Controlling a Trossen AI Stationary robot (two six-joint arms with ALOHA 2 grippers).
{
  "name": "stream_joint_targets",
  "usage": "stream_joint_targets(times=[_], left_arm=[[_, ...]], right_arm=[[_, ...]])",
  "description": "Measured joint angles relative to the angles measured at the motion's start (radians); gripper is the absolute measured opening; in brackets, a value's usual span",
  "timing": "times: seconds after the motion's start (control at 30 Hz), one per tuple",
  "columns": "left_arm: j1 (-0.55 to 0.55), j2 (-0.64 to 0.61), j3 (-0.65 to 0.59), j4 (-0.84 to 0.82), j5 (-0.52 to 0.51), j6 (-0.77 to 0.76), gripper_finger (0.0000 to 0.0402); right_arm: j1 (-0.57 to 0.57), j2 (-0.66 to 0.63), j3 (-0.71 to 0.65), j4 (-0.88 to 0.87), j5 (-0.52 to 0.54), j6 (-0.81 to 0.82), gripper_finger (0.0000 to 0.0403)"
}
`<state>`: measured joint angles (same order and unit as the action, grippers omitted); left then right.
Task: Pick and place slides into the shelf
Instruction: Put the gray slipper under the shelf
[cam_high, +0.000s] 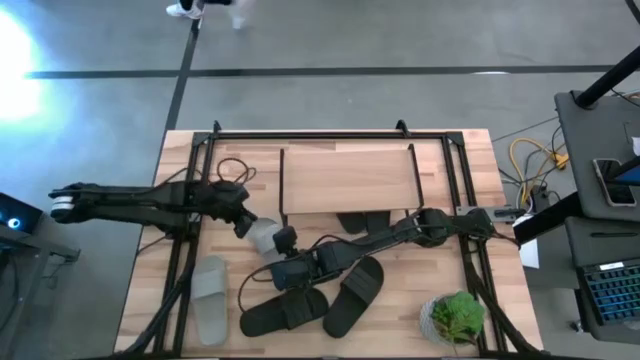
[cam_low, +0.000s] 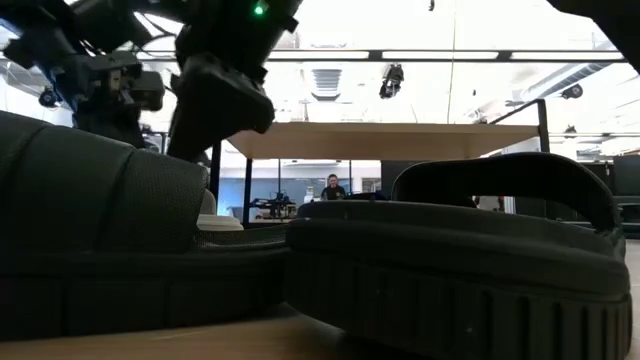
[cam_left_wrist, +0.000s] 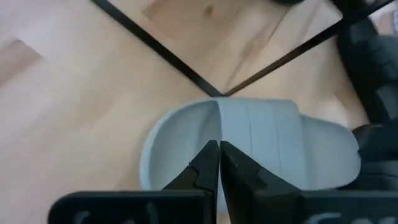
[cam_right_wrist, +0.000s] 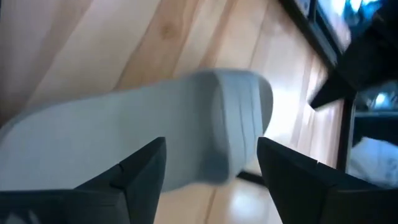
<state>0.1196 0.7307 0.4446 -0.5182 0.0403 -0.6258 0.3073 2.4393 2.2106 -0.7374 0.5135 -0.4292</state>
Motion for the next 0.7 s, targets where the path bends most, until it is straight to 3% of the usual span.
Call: stream_joint_targets(times=[0.2,0.7], left_arm=[[-0.002,-0.167,0.0,-0.008,0.0,0.002,0.0],[-0.002,-0.517,-0.004,-0.005,-0.02,0.002,0.0]], right_arm=[[-0.005,0.0,-0.018,0.133,-0.022,-0.058,0.024],[-0.045,0.097,-0.028,0.207,-0.041,-0.121,0.0235]])
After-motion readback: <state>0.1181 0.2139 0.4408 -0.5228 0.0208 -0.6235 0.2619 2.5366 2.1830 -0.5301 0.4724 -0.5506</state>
